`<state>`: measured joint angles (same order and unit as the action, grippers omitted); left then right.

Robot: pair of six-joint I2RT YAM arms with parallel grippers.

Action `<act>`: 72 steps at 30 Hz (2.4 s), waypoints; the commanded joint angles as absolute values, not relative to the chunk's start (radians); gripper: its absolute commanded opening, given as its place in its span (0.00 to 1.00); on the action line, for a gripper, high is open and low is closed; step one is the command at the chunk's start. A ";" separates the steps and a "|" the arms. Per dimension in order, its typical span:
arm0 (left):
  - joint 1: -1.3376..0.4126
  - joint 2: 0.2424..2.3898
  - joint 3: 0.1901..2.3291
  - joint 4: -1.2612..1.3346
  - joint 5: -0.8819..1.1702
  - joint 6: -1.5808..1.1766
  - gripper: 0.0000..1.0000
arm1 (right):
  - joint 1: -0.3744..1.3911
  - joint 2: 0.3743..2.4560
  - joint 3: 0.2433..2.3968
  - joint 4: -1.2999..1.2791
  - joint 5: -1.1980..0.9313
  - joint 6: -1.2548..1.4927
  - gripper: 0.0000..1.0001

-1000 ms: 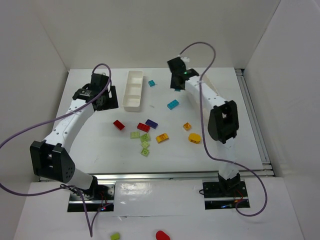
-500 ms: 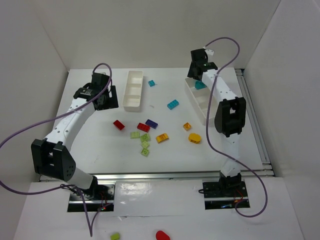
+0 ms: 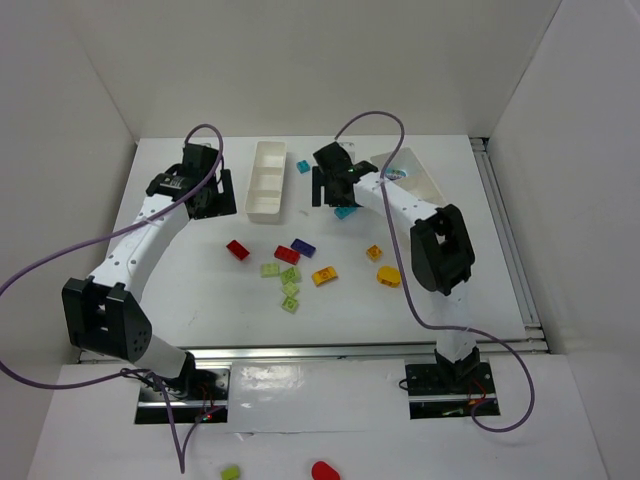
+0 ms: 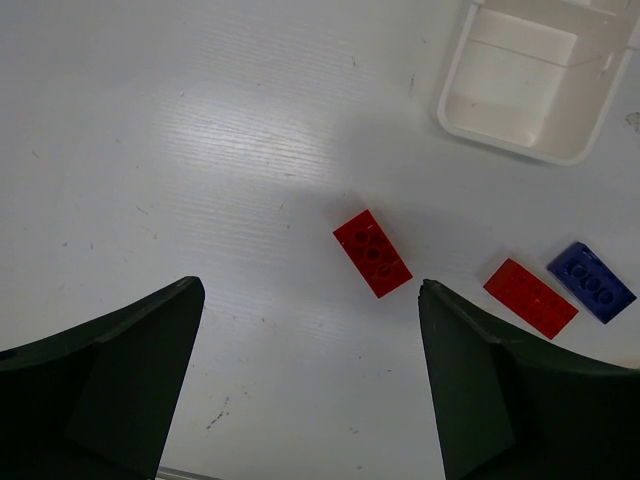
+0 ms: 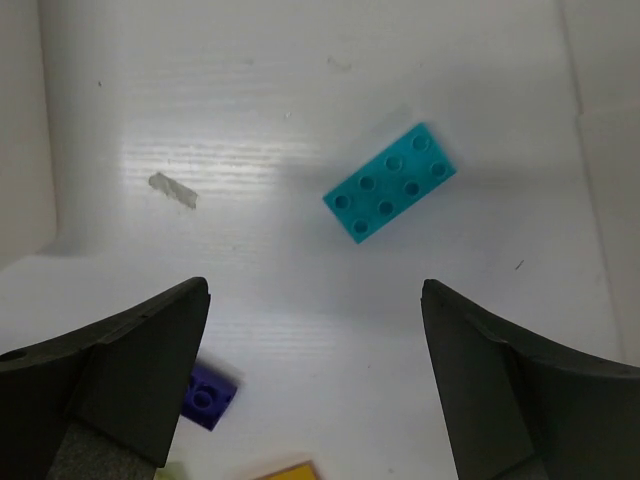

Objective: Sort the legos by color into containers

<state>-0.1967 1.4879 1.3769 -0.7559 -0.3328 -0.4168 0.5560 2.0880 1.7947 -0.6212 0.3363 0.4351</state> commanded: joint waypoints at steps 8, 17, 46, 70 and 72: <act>-0.190 1.483 1.397 -0.759 -0.334 -0.396 0.97 | 0.496 2.187 1.808 -0.603 0.236 0.614 0.94; -0.190 1.465 1.397 -0.759 -0.344 -0.396 0.97 | 0.477 2.319 1.959 -0.652 0.245 0.632 0.88; -0.190 1.485 1.427 -0.769 -0.330 -0.396 0.97 | 0.279 2.161 2.091 -0.667 0.485 0.482 0.21; -0.190 1.485 1.427 -0.796 -0.336 -0.396 0.97 | 0.517 2.373 2.180 -0.428 0.149 0.184 0.96; -0.190 1.485 1.427 -0.796 -0.327 -0.396 0.97 | 0.531 2.397 2.180 -0.400 0.149 0.184 0.99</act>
<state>-0.1967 1.4879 1.3861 -0.7860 -0.3340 -0.4171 0.5262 2.3398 2.1544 -0.4980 0.2192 0.2607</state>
